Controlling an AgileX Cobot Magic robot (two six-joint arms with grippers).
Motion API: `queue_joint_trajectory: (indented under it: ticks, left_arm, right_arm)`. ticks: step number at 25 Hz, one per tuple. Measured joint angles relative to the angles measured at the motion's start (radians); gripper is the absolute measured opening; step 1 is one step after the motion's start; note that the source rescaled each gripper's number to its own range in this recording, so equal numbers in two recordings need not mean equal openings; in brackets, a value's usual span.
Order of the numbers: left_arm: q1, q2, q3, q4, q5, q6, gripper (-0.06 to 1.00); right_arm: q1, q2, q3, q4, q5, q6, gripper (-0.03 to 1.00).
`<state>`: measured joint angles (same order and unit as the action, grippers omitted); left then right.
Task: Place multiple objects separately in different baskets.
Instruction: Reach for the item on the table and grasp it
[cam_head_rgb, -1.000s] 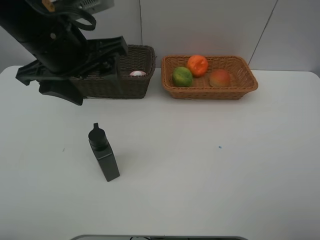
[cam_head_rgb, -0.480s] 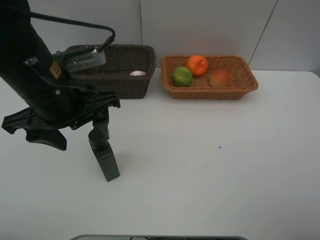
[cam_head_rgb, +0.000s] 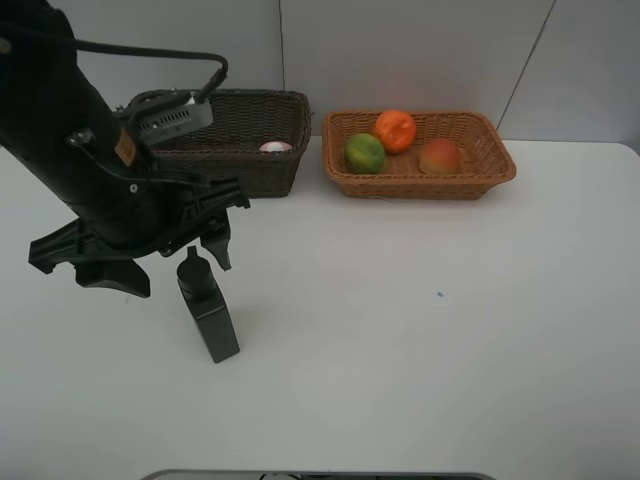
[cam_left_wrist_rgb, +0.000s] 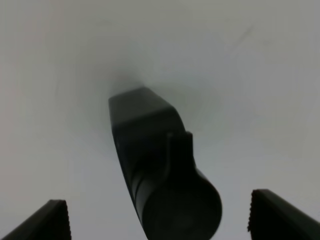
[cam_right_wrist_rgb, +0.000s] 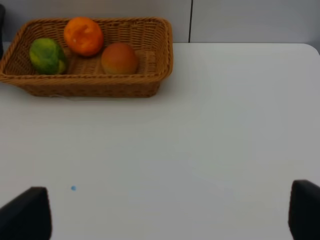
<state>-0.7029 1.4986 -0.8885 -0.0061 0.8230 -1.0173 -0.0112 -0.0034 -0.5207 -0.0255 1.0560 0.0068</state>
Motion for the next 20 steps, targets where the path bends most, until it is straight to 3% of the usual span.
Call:
queue_joint_trajectory:
  ticks: [20]
  left_arm:
    - [0.0,0.233,0.002,-0.038,-0.123,-0.01,0.92]
  right_arm:
    - [0.0,0.0,0.0,0.0,0.0,0.0,1.0]
